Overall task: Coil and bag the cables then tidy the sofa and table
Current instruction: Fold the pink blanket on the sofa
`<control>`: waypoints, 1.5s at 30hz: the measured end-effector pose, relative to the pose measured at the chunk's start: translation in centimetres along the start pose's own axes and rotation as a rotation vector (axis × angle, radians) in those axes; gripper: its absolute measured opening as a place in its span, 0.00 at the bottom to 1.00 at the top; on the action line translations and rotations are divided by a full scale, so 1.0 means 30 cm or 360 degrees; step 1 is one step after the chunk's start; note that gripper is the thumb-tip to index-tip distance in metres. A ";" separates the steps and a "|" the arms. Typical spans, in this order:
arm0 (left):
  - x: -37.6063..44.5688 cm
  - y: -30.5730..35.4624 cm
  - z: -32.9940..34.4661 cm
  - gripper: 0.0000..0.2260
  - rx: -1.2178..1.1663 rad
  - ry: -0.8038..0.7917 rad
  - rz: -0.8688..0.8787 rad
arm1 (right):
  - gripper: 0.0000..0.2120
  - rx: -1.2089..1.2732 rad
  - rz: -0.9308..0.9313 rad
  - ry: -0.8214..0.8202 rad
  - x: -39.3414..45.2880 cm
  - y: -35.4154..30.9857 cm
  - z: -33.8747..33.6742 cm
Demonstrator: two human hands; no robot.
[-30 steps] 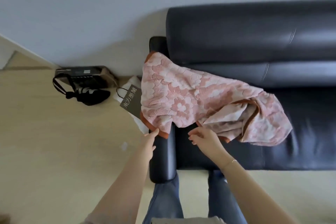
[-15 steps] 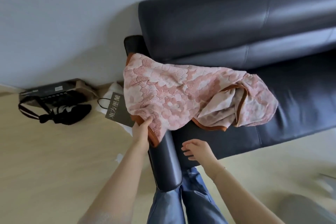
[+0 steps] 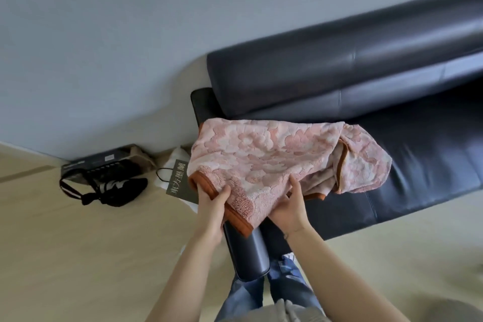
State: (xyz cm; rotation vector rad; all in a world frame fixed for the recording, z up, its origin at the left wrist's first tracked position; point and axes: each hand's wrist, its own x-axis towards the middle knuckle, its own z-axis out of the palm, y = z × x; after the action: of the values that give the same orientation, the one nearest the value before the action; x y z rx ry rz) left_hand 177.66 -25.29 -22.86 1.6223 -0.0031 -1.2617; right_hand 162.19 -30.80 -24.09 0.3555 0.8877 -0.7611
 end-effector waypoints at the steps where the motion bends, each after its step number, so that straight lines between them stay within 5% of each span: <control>1: -0.007 0.018 0.013 0.31 0.0077 -0.0030 0.0037 | 0.23 -0.0057 -0.0058 0.0051 -0.021 -0.024 0.013; 10: -0.049 0.178 0.047 0.26 0.0473 -0.0470 0.0445 | 0.07 -0.0390 -0.0844 0.0752 -0.074 -0.048 0.022; 14: -0.051 0.049 -0.142 0.19 0.0376 -0.0148 0.0132 | 0.10 -0.0659 -0.0505 0.0948 -0.011 0.197 -0.136; 19: 0.002 -0.099 -0.349 0.25 0.1058 0.0177 -0.0480 | 0.07 -0.0894 0.0118 0.0840 0.006 0.308 -0.281; 22: 0.037 -0.124 -0.384 0.41 0.1502 0.0109 -0.0440 | 0.07 -0.1134 0.0070 0.0902 0.009 0.265 -0.311; 24: 0.057 -0.121 -0.356 0.32 0.1464 0.0027 -0.0298 | 0.04 -0.1149 -0.0016 0.0912 0.004 0.222 -0.311; 30: 0.070 -0.109 -0.143 0.10 0.1395 -0.0356 0.0089 | 0.07 -0.0884 -0.0287 0.0737 -0.049 0.048 -0.262; 37: 0.067 -0.101 0.238 0.09 0.1367 -0.0670 0.0184 | 0.11 -0.0653 -0.0403 0.0630 -0.100 -0.240 -0.250; 45: 0.141 -0.252 0.766 0.08 0.1406 -0.0697 0.0130 | 0.10 -0.0641 -0.0347 0.0748 -0.034 -0.743 -0.394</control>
State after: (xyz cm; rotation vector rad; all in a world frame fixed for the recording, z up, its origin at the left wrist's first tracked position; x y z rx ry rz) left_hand 159.10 -40.08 -29.16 1.9781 -1.0098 -1.6415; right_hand 138.98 -38.94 -29.78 0.0762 1.5127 -0.6860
